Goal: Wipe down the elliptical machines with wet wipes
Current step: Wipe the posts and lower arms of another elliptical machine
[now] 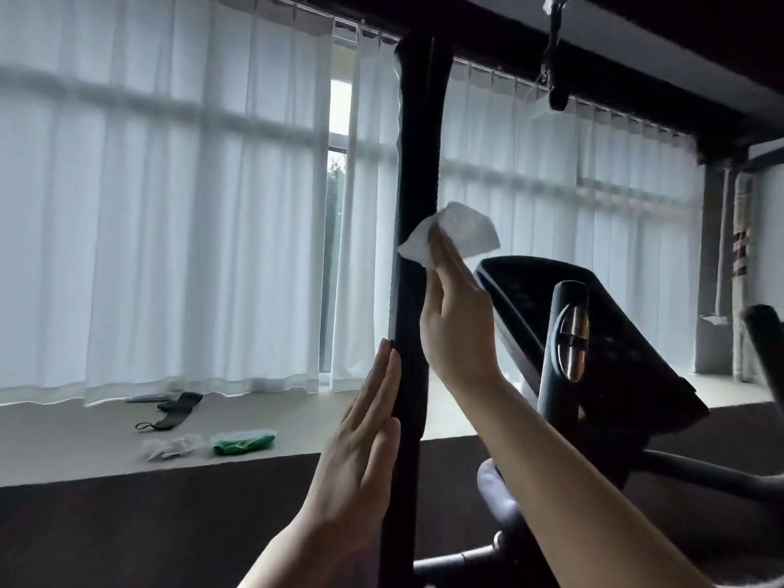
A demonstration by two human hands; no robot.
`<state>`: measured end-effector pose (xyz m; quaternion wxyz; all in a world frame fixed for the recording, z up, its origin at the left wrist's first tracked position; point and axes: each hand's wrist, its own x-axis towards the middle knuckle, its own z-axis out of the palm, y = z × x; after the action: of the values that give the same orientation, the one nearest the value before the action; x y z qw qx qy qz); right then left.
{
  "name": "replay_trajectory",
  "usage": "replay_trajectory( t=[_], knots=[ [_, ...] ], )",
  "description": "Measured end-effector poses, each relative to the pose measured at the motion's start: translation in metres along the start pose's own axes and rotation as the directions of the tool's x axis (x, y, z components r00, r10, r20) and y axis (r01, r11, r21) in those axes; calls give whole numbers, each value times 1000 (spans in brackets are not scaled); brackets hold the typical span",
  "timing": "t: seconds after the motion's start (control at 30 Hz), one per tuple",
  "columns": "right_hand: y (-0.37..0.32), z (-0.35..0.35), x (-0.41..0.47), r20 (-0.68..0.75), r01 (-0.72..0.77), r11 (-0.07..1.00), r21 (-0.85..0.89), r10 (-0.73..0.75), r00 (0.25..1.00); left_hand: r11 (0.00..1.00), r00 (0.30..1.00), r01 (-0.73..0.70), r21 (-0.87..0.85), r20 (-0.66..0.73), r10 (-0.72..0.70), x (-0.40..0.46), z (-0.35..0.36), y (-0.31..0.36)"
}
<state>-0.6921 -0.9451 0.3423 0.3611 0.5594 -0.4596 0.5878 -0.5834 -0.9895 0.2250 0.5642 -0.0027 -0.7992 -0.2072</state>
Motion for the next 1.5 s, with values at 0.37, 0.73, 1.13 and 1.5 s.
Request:
replay_trajectory(
  t=[0.37, 0.73, 1.13, 1.5],
  knots=[
    [-7, -19, -140, 165, -74, 996, -41, 79, 983, 972, 990, 129, -198, -30, -137, -40, 12, 0],
    [-2, -4, -62, -10, -55, 998, 1, 55, 998, 995, 991, 92, -43, 105, -87, -48, -6, -7],
    [-17, 5, -212, -18, -280, 960, 4, 280, 960, 968, 973, 207, -142, 137, -188, -90, 5, -8],
    [-29, 3, -220, -52, -413, 905, 101, 419, 907, 837, 887, 461, -296, 127, -444, -165, 26, -9]
  ],
)
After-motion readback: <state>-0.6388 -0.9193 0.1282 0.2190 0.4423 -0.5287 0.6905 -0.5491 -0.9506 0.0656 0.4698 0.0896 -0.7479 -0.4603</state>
